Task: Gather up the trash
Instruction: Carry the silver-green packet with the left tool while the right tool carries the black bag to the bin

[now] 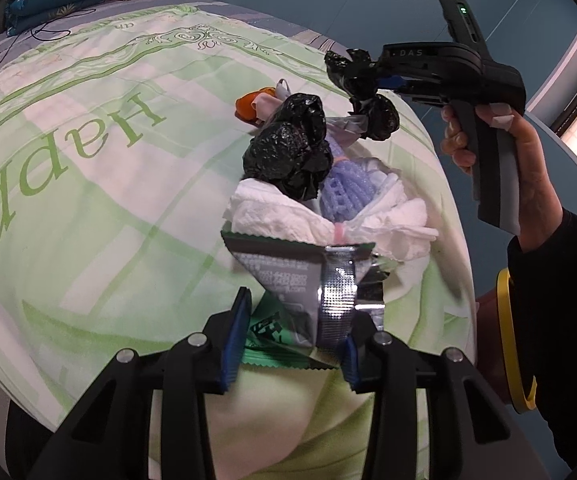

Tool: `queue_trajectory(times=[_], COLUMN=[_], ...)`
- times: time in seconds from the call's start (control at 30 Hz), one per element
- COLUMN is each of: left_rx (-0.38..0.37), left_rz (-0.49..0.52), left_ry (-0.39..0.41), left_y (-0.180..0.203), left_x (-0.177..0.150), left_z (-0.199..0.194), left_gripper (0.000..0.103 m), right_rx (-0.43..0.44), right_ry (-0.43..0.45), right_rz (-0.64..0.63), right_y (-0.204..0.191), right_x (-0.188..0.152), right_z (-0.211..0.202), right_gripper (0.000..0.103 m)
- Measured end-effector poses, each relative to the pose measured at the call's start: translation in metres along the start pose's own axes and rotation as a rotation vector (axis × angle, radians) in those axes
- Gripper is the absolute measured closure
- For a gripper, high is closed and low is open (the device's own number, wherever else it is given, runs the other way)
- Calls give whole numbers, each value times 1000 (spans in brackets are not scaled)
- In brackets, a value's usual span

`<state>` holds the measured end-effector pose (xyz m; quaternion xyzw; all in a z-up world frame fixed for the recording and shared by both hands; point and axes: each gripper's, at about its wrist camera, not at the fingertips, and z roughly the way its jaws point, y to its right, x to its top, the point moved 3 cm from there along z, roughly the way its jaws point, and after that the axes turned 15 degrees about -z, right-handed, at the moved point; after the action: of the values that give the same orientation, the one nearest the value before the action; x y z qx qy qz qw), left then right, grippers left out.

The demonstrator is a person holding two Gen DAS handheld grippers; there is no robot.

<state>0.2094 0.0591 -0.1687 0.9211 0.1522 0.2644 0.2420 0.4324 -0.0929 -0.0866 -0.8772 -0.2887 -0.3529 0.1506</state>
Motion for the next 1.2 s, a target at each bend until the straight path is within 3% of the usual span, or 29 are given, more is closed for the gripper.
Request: queue_trajectory(times=[0.37,0.83,1.2], left_rx=[9,-8,-38], left_rz=[14,39,70], left_ry=[36,64,-25], left_y=[7,31,58], left_x=[-7,-20,-36], left_z=[-23,-46,-37], left_gripper=[66,66,66], right_rx=[3,-5,-4], right_ry=[105,163,157], right_rz=[8,20,107], right_y=[-9,-12,3], right_x=[-6,-36,-88], right_z=[-64,-133,-166], right_gripper=[81,80,80])
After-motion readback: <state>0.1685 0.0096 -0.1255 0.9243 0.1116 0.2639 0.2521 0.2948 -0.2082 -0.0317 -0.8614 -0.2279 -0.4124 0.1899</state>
